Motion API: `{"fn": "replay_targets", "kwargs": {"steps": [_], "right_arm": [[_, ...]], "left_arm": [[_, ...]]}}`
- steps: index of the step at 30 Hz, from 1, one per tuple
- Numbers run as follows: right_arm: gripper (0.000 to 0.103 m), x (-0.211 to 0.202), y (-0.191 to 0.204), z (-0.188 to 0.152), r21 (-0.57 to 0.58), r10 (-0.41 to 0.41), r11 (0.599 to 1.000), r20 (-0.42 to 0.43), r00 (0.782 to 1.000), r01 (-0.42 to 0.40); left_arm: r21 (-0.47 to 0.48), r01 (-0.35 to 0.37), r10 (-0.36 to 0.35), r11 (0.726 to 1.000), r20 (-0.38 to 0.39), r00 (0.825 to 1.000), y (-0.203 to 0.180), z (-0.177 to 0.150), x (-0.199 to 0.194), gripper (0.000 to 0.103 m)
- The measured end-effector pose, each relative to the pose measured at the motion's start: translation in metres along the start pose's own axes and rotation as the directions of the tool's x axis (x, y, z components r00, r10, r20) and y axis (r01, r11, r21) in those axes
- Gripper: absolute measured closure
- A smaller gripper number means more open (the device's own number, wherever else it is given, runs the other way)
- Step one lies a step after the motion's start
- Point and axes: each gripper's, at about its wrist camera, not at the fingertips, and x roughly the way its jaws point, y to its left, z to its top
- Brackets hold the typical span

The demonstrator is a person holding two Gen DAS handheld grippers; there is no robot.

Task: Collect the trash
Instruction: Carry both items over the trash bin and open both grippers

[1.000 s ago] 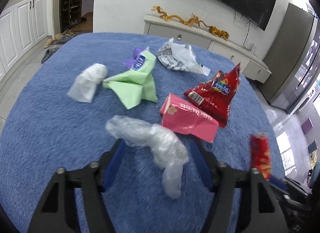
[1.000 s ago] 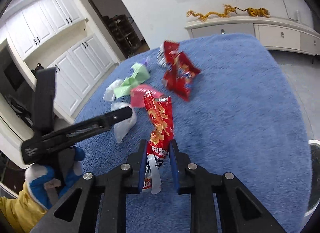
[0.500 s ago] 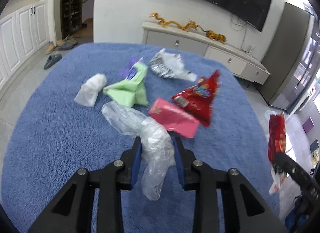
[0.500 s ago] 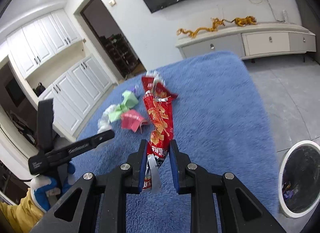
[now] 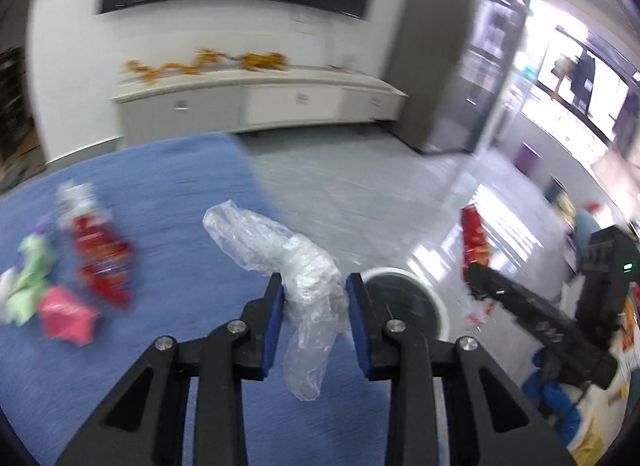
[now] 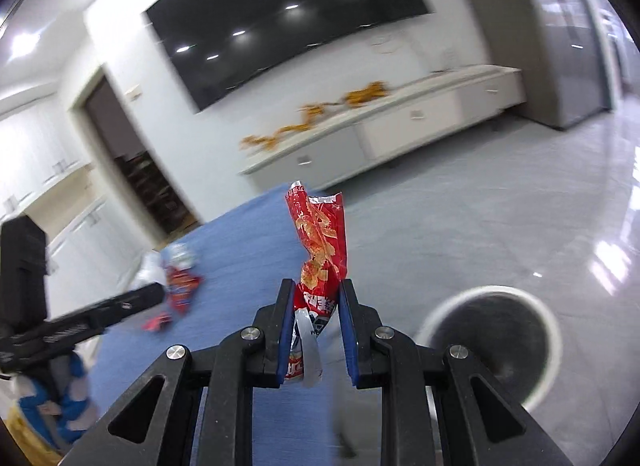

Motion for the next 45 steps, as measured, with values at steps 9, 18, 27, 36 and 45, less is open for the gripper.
{"fn": "replay_targets", "kwargs": {"steps": [9,18,27,36,45], "right_arm": [[0.083,0.010,-0.114,-0.011,0.154,-0.169,0.973,-0.039,0.985,0.173],[0.082,0.053,-0.187,-0.042,0.264,-0.195,0.936,-0.163,0.967,0.233],[0.066,0.084,-0.214,-0.056,0.291,-0.215,0.914,-0.241,0.947,0.282],[0.056,0.083,-0.217,-0.062,0.304,-0.244,0.895,-0.277,0.930,0.325],[0.055,0.045,-0.173,-0.026,0.245,-0.267,0.920,-0.182,0.946,0.307]], "left_arm": [[0.153,0.091,-0.067,0.984,-0.155,0.986,-0.104,0.018,0.115,0.073],[0.190,0.086,-0.028,0.978,-0.291,0.956,-0.130,0.004,0.205,0.072],[0.135,0.127,-0.072,0.983,-0.355,0.932,-0.128,-0.001,0.239,0.048],[0.112,0.133,-0.089,0.985,-0.331,0.939,-0.127,0.008,0.228,0.047],[0.161,-0.066,0.088,0.985,-0.133,0.987,-0.113,0.021,0.150,0.043]]}}
